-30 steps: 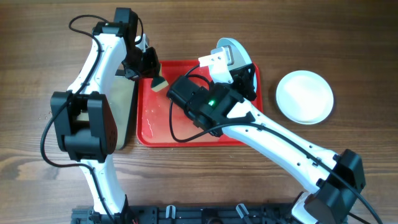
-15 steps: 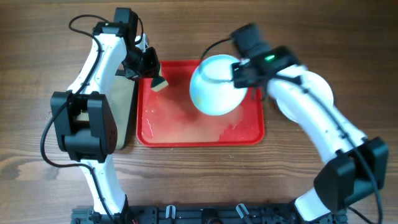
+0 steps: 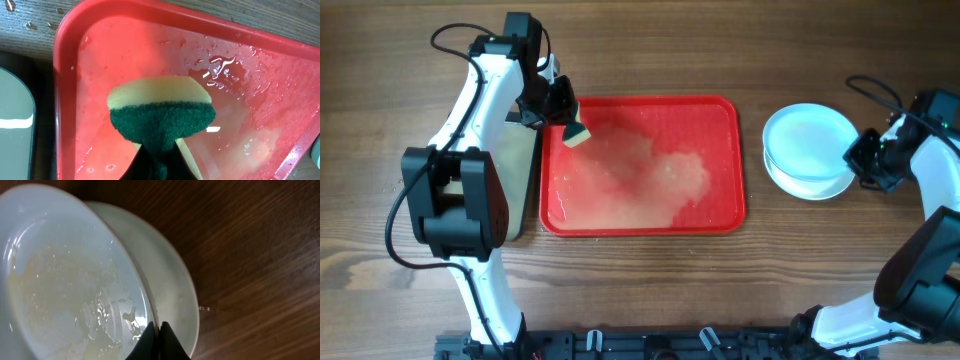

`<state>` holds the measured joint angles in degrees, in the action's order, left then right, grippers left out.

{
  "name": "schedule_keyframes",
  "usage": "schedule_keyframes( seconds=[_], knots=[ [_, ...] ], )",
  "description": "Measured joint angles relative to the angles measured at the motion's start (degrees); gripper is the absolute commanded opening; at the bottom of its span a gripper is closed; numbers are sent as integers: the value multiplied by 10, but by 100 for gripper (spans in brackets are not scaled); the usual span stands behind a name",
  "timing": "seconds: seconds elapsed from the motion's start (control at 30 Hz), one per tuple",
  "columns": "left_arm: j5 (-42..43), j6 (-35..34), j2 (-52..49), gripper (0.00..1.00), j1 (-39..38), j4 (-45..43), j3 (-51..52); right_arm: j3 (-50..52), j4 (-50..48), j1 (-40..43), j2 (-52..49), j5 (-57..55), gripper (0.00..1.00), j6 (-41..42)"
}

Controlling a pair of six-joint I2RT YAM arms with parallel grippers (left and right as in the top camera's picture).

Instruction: Clean dirty plates on tray and stack at the side

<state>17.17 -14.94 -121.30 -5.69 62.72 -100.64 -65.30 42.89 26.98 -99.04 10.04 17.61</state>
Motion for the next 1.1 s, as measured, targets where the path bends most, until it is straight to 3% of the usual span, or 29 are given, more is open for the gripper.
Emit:
schedule_keyframes(
  seconds=[0.07, 0.13, 0.2, 0.27, 0.43, 0.63, 0.83, 0.97, 1.1],
  knots=[
    [0, 0, 0, 4, 0, 0, 0, 12, -12, 4, 0, 3, 5, 1],
    [0, 0, 0, 4, 0, 0, 0, 18, -12, 2, 0, 4, 18, 1],
    [0, 0, 0, 4, 0, 0, 0, 18, -10, -6, 0, 5, 40, -2],
    [0, 0, 0, 4, 0, 0, 0, 18, -2, -15, 0, 9, 45, -4],
    [-24, -9, 16, 4, 5, 23, 0, 14, 45, -32, 7, 11, 49, -18],
    [-138, -34, 138, 4, 24, 87, -13, -23, 62, -62, 127, 20, 61, -31],
    [-249, -54, 172, 4, 29, 131, -8, -35, 54, -208, 206, 56, 65, -47],
    [-272, -56, 172, 4, 52, 111, 44, -35, 21, -308, 199, 52, 72, -52],
    [-283, -54, 169, 9, 81, 9, 145, -35, -2, -371, 186, 47, 73, -53]
  ],
)
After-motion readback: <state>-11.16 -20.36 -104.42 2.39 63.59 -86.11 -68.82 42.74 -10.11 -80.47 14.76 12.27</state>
